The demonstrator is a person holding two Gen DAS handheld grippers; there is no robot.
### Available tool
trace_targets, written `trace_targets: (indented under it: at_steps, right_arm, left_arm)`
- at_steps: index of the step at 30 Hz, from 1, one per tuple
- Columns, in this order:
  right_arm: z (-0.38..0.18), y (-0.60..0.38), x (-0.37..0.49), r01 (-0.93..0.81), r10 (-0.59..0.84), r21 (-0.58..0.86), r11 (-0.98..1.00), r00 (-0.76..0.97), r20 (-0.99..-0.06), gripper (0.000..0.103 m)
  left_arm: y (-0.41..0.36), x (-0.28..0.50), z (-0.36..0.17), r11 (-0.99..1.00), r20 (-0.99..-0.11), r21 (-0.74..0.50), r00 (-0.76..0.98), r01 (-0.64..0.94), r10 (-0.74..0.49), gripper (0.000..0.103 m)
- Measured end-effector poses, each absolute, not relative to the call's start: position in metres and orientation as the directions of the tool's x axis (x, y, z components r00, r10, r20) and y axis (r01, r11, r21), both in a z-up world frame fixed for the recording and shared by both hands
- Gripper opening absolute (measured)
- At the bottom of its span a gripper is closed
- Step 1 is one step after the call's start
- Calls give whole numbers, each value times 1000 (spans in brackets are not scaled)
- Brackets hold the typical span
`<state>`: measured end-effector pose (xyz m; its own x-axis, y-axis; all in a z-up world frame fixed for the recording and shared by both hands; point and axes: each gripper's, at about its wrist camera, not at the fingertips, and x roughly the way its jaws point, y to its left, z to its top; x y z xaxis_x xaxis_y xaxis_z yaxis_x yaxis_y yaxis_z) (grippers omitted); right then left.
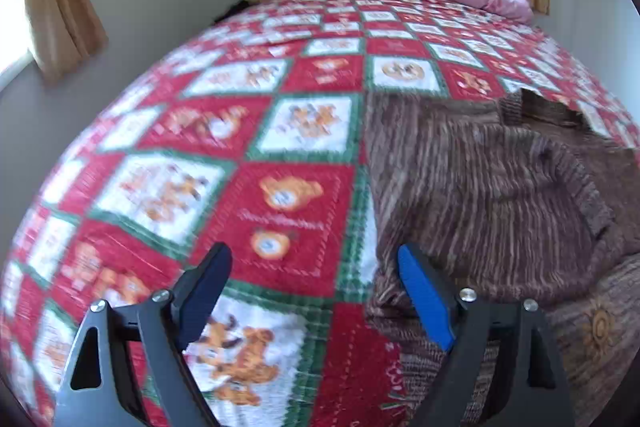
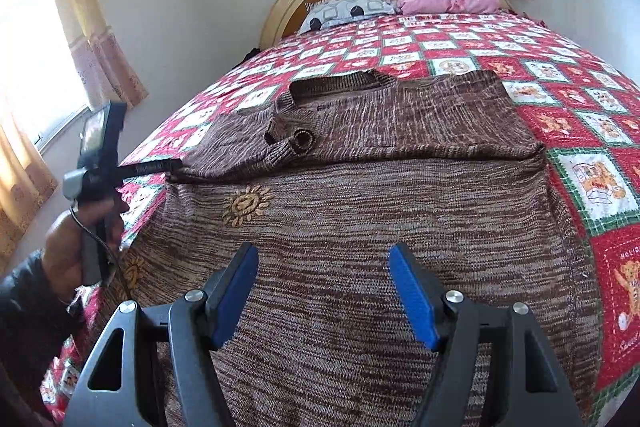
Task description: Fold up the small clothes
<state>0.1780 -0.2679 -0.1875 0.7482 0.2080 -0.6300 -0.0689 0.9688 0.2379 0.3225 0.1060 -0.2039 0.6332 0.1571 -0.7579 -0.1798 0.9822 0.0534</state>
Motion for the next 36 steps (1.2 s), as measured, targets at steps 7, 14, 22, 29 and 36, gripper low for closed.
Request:
trace_targets:
  at_steps: [7,14,22,29,36]
  right_arm:
    - [-142,-234,228,-151,228,173,973,715,-661,69]
    - [-152,-181,315,-178,192,98,979,658,-728,61]
    - [-175,-177,368,-137,62,-24,990,588,-807,11]
    - [-164,-217,400,6,-87,-106,994,618,-781,10]
    - [-159,-225,374,-51,82,65,997,632,-770,75]
  left_arm:
    - [92,317,-205,994,-739,46,666,-104,104,100]
    - [126,316,-208,978,-743,-143,669,-153,-4,102]
    - [130,315,-209,969,-731,-199,681,-149,-45,102]
    - [124,319,-211,980,-742,-154,670,-128,-29,102]
    - [123,318,-210,979,-735,-158,678,-129,-29,102]
